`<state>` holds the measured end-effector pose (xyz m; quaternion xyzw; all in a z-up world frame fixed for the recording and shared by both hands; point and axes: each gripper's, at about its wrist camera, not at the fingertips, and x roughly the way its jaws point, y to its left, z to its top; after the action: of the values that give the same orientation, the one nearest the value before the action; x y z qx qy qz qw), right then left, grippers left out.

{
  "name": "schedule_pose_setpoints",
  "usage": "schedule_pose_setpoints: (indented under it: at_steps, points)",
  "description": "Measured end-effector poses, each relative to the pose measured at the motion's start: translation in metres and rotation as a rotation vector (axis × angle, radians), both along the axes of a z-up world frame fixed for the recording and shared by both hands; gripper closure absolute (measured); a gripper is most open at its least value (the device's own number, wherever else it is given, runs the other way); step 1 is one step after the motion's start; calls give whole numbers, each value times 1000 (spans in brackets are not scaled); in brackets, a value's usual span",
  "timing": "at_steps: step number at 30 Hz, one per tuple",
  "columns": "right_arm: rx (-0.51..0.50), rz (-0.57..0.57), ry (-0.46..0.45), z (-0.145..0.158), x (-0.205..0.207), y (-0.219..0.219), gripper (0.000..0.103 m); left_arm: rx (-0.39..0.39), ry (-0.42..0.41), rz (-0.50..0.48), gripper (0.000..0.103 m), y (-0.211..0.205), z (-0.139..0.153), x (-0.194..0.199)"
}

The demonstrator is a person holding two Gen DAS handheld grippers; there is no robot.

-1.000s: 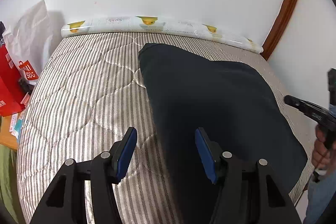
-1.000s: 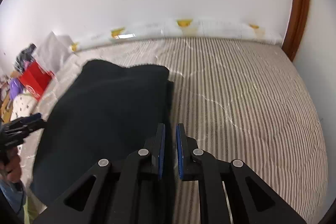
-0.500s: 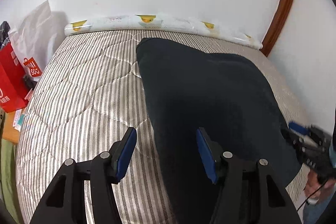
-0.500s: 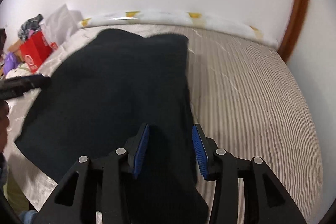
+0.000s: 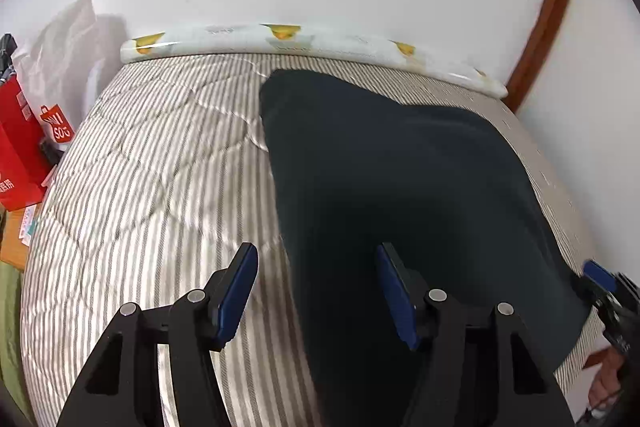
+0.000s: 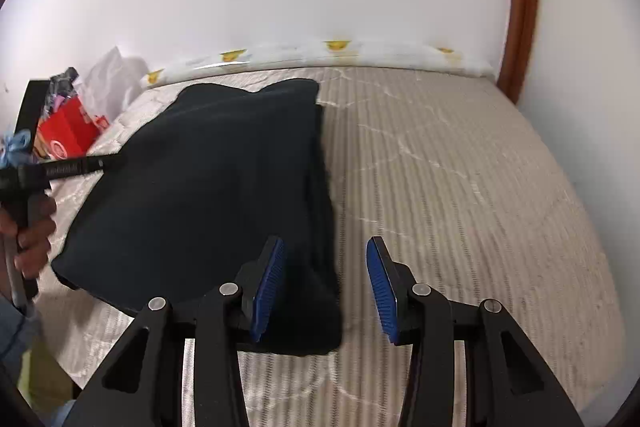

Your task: Fold small clothes

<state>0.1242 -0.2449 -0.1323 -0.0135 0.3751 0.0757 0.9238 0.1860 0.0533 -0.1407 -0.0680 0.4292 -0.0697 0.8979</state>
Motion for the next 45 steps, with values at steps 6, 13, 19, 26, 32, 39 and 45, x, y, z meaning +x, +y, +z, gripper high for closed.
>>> schedule_pose_setpoints:
  at_steps: [6,13,19,26,32,39,45]
  points:
    - [148,5,76,-19,8,-8,72,-11,-8,-31,44,-2,2,-33]
    - [267,51,-41,0,-7,-25,93,-16,-1,-40,44,1,2,-53]
    - [238,1,5,-11,-2,-23,91,-18,6,-58,44,0,3,-68]
    - [144,-36,-43,-1,-20,-11,85,-21,-4,-55,44,3,-3,-90]
    - [125,-63,46,-26,-19,-16,82,-19,7,-45,42,6,-12,-109]
    - [70,-99,62,-17,-28,-14,79,3,12,-8,43,4,-4,-118]
    - [65,-133,69,-4,-46,-15,70,5,-17,-14,44,3,11,-138]
